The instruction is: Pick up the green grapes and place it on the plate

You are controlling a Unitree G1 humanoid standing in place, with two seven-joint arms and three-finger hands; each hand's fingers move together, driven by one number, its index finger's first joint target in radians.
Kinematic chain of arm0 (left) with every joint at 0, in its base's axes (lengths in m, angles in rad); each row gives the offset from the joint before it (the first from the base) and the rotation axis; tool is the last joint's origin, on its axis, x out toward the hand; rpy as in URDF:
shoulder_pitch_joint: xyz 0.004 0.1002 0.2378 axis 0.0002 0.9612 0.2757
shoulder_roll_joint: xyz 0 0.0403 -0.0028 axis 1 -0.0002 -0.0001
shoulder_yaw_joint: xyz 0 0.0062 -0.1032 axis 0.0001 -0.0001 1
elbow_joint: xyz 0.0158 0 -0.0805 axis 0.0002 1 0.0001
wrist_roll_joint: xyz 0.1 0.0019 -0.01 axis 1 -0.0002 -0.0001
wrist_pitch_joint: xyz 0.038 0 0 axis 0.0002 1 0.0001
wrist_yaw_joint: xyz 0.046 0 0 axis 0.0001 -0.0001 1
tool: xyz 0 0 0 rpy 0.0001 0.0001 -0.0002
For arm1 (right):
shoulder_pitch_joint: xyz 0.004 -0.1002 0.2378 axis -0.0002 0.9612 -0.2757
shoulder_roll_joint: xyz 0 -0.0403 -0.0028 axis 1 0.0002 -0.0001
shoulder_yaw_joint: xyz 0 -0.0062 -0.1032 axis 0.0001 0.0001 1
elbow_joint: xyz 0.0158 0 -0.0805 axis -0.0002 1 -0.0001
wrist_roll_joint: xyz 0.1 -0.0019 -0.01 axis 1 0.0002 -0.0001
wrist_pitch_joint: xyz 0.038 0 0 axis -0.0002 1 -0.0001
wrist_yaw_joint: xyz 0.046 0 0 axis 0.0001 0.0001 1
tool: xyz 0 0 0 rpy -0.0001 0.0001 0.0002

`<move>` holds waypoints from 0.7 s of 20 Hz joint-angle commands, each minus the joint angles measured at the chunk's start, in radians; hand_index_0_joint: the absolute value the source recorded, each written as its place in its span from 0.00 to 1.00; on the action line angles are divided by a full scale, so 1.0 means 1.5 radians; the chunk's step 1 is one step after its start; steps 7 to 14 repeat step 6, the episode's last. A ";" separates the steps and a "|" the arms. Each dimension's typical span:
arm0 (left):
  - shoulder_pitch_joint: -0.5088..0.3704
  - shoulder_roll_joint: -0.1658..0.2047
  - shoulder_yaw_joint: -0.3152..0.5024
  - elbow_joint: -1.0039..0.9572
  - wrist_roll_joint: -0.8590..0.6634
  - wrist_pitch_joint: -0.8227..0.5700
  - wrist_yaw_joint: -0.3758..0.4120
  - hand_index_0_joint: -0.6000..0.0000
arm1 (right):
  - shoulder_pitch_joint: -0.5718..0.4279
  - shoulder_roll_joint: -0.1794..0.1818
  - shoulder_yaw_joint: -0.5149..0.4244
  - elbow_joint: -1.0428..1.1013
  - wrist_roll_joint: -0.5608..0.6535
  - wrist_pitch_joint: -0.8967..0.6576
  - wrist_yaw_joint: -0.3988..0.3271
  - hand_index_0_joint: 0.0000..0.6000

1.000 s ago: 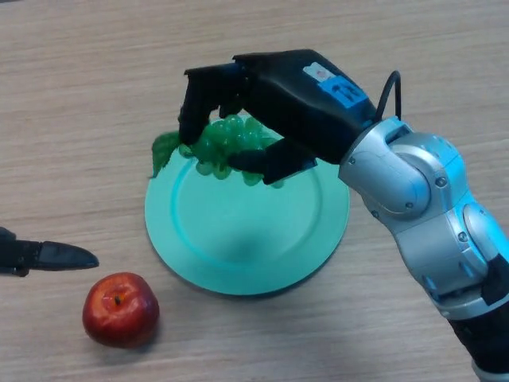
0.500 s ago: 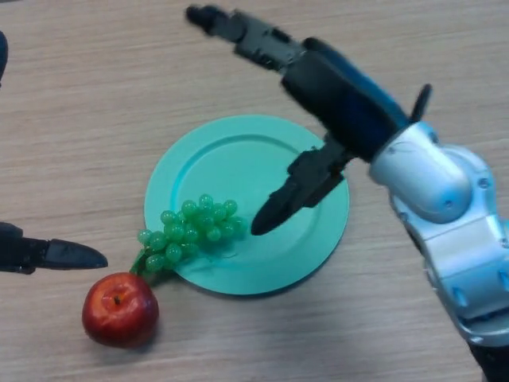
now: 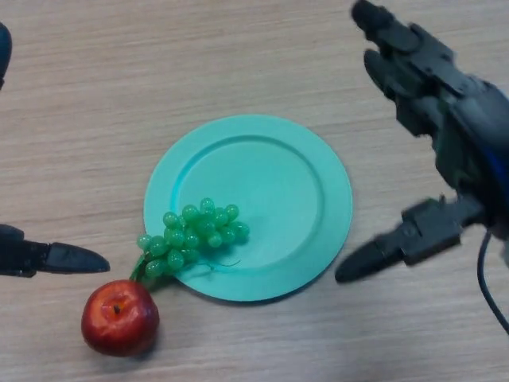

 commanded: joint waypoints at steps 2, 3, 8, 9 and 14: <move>-0.019 0.040 0.058 -0.028 -0.010 -0.055 0.002 1.00 | 0.002 -0.014 -0.049 -0.100 0.073 -0.013 -0.073 0.00; -0.022 0.043 0.056 -0.030 -0.003 -0.048 0.006 1.00 | 0.003 -0.017 -0.053 -0.106 0.086 -0.013 -0.091 0.00; -0.027 0.040 0.048 -0.049 0.020 -0.031 0.020 1.00 | 0.016 -0.053 -0.043 -0.117 0.143 -0.043 -0.167 0.00; -0.027 0.040 0.048 -0.049 0.020 -0.031 0.020 1.00 | 0.016 -0.053 -0.043 -0.117 0.143 -0.043 -0.167 0.00; -0.027 0.040 0.048 -0.049 0.020 -0.031 0.020 1.00 | 0.016 -0.053 -0.043 -0.117 0.143 -0.043 -0.167 0.00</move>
